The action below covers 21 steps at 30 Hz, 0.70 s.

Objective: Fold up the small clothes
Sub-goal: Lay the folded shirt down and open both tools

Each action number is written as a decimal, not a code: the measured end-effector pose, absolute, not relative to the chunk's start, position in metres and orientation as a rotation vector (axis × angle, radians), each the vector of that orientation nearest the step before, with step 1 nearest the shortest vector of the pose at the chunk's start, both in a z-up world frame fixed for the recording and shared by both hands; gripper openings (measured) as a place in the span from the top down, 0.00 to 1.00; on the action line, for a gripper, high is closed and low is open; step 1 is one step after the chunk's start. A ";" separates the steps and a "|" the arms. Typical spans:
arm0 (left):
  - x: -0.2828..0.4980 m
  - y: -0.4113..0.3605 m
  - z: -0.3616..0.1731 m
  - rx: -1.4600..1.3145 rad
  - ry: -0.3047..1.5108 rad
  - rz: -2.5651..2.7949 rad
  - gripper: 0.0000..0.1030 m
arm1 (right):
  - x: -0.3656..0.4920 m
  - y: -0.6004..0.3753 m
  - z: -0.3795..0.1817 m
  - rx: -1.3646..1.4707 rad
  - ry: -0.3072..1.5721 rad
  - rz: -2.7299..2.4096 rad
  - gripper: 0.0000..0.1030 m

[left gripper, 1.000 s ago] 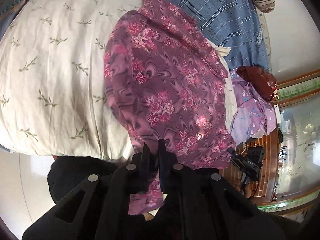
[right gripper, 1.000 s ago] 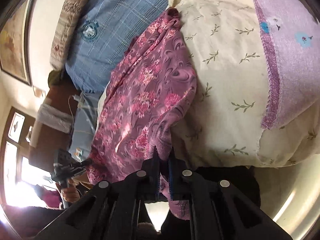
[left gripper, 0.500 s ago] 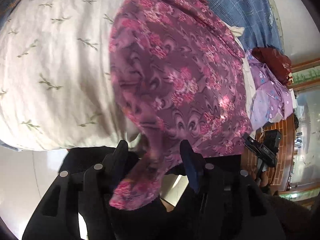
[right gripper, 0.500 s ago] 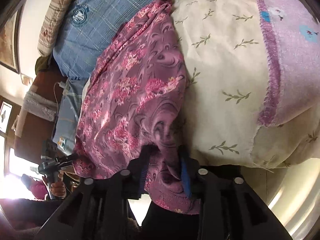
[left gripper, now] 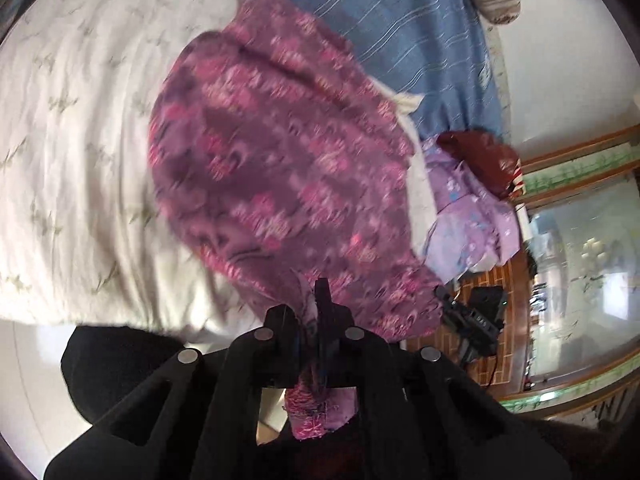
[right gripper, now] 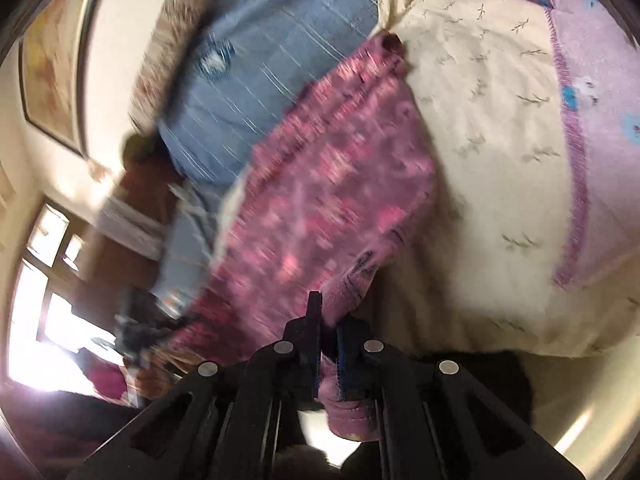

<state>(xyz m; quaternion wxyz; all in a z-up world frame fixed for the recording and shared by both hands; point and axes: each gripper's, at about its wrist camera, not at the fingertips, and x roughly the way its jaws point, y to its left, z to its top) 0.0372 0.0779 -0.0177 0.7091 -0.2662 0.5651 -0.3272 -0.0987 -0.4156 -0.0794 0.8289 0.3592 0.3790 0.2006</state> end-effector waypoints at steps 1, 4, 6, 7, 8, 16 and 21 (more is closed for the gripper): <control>0.047 0.075 -0.014 -0.605 1.242 -0.727 0.96 | -0.091 -0.419 -0.078 0.810 0.785 0.447 0.95; 0.076 0.065 -0.008 -0.623 1.227 -0.709 0.96 | -0.065 -0.422 -0.075 0.917 0.747 0.495 0.95; 0.105 0.057 -0.004 -0.626 1.220 -0.694 0.96 | -0.045 -0.422 -0.073 0.973 0.721 0.517 0.95; 0.119 0.052 -0.001 -0.618 1.215 -0.686 0.96 | -0.030 -0.425 -0.071 1.017 0.699 0.534 0.95; 0.133 0.047 0.001 -0.608 1.207 -0.674 0.96 | -0.019 -0.428 -0.069 1.043 0.680 0.543 0.95; 0.301 0.014 0.054 -0.600 1.058 -0.494 0.91 | 0.128 -0.470 -0.016 1.103 0.504 0.455 0.89; 0.348 0.022 0.034 -0.581 1.148 -0.341 0.82 | 0.183 -0.499 -0.004 0.944 0.603 0.100 0.77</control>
